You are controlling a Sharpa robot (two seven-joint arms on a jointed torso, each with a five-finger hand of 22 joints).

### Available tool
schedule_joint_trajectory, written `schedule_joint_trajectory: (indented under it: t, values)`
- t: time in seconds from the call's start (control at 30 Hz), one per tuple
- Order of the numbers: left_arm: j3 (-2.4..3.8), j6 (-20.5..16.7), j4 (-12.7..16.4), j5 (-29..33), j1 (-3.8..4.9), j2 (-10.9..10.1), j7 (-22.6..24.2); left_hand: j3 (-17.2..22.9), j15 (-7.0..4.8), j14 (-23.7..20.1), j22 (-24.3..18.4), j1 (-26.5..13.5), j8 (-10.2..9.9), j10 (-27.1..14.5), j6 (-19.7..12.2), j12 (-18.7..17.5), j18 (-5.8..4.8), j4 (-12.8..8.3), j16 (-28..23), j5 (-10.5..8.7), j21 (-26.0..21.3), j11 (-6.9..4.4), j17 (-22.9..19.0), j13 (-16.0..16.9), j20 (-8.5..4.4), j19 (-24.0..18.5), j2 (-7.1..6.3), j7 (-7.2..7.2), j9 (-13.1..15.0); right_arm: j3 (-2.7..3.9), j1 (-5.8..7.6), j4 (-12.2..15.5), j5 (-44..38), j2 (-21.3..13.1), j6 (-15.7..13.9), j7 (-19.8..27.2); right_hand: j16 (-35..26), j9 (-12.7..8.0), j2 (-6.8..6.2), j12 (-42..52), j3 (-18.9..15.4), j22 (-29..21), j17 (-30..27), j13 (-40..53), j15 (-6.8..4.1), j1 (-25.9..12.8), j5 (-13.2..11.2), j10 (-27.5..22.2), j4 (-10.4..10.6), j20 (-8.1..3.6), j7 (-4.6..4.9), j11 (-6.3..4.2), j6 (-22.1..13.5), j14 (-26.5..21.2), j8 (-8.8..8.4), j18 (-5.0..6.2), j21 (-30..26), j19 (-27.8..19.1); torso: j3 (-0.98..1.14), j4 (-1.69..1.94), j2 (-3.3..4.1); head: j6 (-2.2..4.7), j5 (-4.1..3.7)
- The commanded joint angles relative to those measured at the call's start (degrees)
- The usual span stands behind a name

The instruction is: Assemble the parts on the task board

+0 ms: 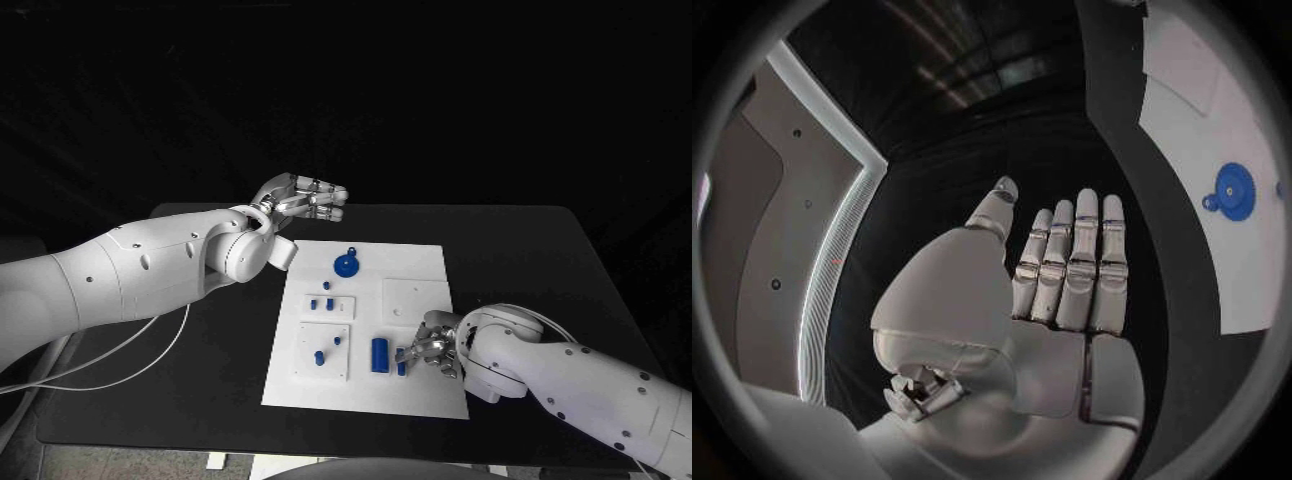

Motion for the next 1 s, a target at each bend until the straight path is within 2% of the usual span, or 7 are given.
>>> schedule_joint_trajectory:
  t: [0.03,0.17,0.23,0.27,0.43,0.77,1.0]
  values:
    - [0.03,0.8,0.1,-0.2,0.03,0.0,0.3,-0.1,0.19,-0.2,-0.1,-0.2,-0.2,0.0,-0.1,-0.1,0.17,0.3,-0.1,-0.17,-0.3,0.09,0.1,0.0,0.23,-0.2,0.51,0.11,0.0,-0.04,-0.1,0.0,-0.9,-0.1,0.4,1.1,0.0,-0.1,-0.36,-0.2,-0.9,3.7,-0.1,0.0,-0.15,-0.5,-0.6,0.0,0.3,0.09,0.19,0.17,0.2,0.0,-0.22,-0.55,-0.2,2.3,0.0,0.03,0.0,-0.06,-0.05]
    - [0.03,0.9,0.1,-0.2,0.03,-0.1,0.2,-0.1,0.19,-0.2,-0.1,-0.2,-0.2,0.0,-0.1,-0.1,0.17,0.3,-0.1,-0.17,-0.3,0.09,0.1,0.0,0.23,-0.2,0.51,0.11,0.0,-0.05,-0.17,0.2,-0.2,-0.5,0.4,2.4,-0.2,0.1,-3.58,-0.3,-4.9,3.7,-0.1,0.0,-0.11,-2.9,-4.5,-0.1,3.7,0.11,0.45,0.34,0.1,0.0,-0.19,-0.48,-0.4,2.3,0.02,0.04,0.01,0.01,0.08]
    - [0.03,0.9,0.1,-0.2,0.03,-0.1,0.2,-0.1,0.19,-0.2,-0.1,-0.2,-0.2,0.0,-0.1,-0.1,0.17,0.3,-0.1,-0.17,-0.3,0.09,0.1,0.0,0.23,-0.2,0.51,0.11,0.0,-0.06,-0.21,0.4,0.5,-0.9,0.6,3.1,-0.4,0.5,-9.14,-0.3,-2.5,3.6,-0.2,0.1,-0.1,-1.8,-7.4,-0.3,11.4,-0.03,0.63,0.17,-0.4,-0.1,-0.26,-0.43,-0.6,2.3,0.04,0.02,0.0,-0.04,0.17]
    - [0.03,0.9,0.1,-0.2,0.03,-0.2,0.2,-0.1,0.19,-0.2,-0.1,-0.2,-0.2,0.0,-0.1,-0.1,0.17,0.3,-0.1,-0.17,-0.3,0.09,0.1,0.0,0.23,-0.2,0.51,0.11,0.0,-0.06,-0.24,0.5,0.8,-1.1,0.7,3.5,-0.5,0.6,-9.58,-0.4,-4.2,3.7,-0.1,0.1,-0.23,-1.6,-7.7,-0.3,13.3,-0.06,0.56,0.34,-0.5,-0.1,-0.13,-0.48,-0.7,2.3,0.05,0.01,-0.01,-0.07,0.22]
    - [0.03,0.9,0.2,-0.2,0.03,-0.3,0.1,-0.1,0.19,-0.2,-0.1,-0.2,-0.2,0.0,-0.1,-0.1,0.17,0.3,-0.1,-0.17,-0.3,0.09,0.1,0.0,0.23,-0.2,0.51,0.11,0.0,-0.06,-0.39,1.3,1.6,-2.3,2.1,5.4,-0.6,0.8,-8.18,-0.4,-10.5,3.7,0.0,0.2,-0.23,-0.7,-7.6,-0.4,14.0,-0.04,0.7,0.42,-0.9,-0.1,-0.17,-0.42,-0.8,2.3,0.04,-0.03,-0.01,-0.07,0.28]
    - [0.03,1.0,0.2,-0.2,0.03,-0.4,0.1,-0.1,0.19,-0.2,-0.1,-0.2,-0.2,0.0,-0.1,-0.1,0.17,0.3,-0.1,-0.17,-0.3,0.09,0.1,0.0,0.23,-0.2,0.51,0.11,0.0,-0.07,-1.23,2.8,2.5,-4.0,5.4,7.0,-0.4,0.9,-9.33,-0.2,-4.6,3.8,0.3,0.3,-0.17,3.2,-7.5,-0.2,11.5,0.06,0.68,0.47,-0.3,0.1,-0.18,-0.4,-0.4,2.3,0.07,-0.08,-0.01,-0.09,0.26]
    - [0.03,1.0,0.2,-0.2,0.03,-0.4,0.1,-0.1,0.19,-0.2,-0.1,-0.2,-0.2,0.0,-0.1,-0.1,0.17,0.3,-0.1,-0.17,-0.3,0.09,0.1,0.0,0.23,-0.2,0.51,0.11,0.0,-0.07,-1.62,2.7,2.0,-4.1,5.5,6.6,-0.4,0.2,-5.79,-0.2,-1.8,3.8,0.3,0.2,-0.15,5.2,-3.0,0.0,4.7,0.09,0.32,0.38,0.1,0.1,-0.27,-0.34,-0.4,2.3,0.06,-0.02,0.01,-0.14,0.18]
